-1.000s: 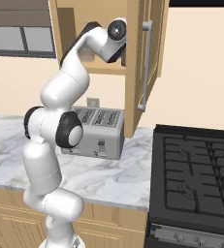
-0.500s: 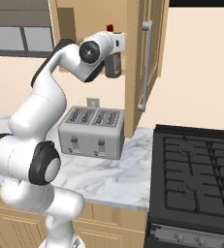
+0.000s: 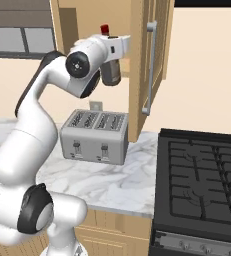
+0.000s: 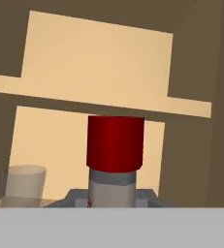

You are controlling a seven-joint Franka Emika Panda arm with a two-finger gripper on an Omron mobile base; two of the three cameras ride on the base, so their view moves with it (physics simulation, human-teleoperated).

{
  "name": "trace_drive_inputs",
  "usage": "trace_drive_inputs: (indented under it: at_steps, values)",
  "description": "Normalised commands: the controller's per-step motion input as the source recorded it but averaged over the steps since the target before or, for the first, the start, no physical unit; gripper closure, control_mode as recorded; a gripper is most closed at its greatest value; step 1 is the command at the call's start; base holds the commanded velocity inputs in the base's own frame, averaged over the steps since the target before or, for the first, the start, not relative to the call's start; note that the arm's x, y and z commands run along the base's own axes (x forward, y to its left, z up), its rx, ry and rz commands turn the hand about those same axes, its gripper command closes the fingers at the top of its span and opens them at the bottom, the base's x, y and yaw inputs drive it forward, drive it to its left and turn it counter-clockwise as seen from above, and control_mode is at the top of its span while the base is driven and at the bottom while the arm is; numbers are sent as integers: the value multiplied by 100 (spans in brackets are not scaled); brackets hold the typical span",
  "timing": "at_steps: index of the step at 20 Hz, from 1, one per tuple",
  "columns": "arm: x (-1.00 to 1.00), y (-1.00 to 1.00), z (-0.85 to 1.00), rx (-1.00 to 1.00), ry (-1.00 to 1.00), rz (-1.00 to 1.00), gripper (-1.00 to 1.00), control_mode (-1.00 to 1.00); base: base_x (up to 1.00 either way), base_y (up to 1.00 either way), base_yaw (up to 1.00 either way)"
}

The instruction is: There is a bowl on the dining counter. Grab a lemon wedge from the fridge and place it in the bowl. Then get the liquor bottle and glass cup from the cabinet and place them next to the bowl.

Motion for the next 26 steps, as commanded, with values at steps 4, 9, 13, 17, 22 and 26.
trace_drive_inputs:
  at_steps: [4, 9, 13, 17, 22, 26]
  values:
    - [-100, 11, 15, 0, 0, 0, 100, -100, 0, 0, 0]
    - [-100, 17, -4, 0, 1, 0, 100, -100, 0, 0, 0]
    - [-100, 22, -21, 0, 0, 0, 100, -100, 0, 0, 0]
    - [-100, 21, -20, 0, 0, 0, 100, -100, 0, 0, 0]
    - [-100, 20, -19, 0, 0, 0, 100, -100, 0, 0, 0]
    - [-100, 22, -18, 0, 0, 0, 100, -100, 0, 0, 0]
